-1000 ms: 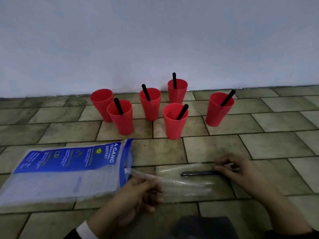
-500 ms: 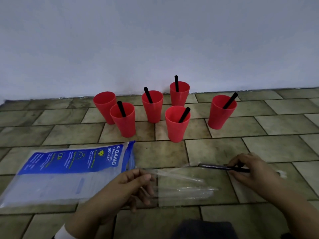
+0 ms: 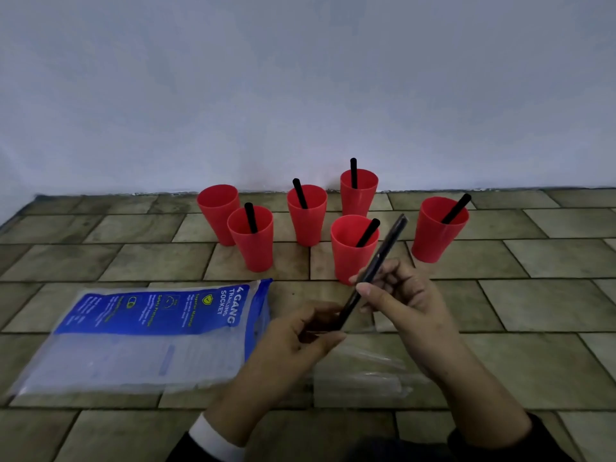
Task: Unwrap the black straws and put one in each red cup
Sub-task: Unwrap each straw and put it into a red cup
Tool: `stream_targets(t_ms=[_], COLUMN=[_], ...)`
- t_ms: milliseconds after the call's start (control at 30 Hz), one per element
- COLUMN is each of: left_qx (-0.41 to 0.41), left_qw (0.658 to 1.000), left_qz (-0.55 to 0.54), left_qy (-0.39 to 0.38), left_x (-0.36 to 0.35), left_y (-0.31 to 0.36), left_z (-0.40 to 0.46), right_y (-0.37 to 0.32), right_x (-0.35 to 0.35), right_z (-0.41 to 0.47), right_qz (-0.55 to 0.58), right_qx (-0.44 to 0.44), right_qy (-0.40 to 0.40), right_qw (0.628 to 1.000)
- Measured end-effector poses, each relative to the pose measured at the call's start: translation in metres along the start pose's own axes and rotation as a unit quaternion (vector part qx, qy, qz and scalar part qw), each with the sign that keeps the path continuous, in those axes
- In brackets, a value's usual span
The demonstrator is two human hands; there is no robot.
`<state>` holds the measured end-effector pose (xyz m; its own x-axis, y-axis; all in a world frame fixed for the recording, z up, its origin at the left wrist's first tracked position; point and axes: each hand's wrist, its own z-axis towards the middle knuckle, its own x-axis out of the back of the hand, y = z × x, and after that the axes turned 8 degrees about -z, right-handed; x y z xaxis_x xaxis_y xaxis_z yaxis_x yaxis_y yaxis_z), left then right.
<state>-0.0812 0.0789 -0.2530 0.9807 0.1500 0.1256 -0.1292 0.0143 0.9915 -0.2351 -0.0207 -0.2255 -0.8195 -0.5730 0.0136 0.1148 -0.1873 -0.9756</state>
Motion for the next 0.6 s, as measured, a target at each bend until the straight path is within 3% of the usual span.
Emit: stream_targets(t_ms=[100,467,600], left_qx=[-0.004,-0.084,-0.007], left_qw=[0.999,0.986,0.977], left_qz=[0.042,0.116,0.204], left_qy=[0.022,0.080,0.067], left_x=[-0.001,0.024,0.025], left_y=[-0.006,0.014,-0.011], left_z=[0.001,0.041,0.043], right_y=[0.004,-0.046,-0.007], right_x=[-0.005,-0.038,-0.050], right_z=[0.001,0.052,0.058], right_qz=[-0.036,-0.213,-0.281], right_qx=[0.012,0.200,0.133], right_qy=[-0.010,-0.028,-0.050], right_qw=[0.999,0.956,0.949])
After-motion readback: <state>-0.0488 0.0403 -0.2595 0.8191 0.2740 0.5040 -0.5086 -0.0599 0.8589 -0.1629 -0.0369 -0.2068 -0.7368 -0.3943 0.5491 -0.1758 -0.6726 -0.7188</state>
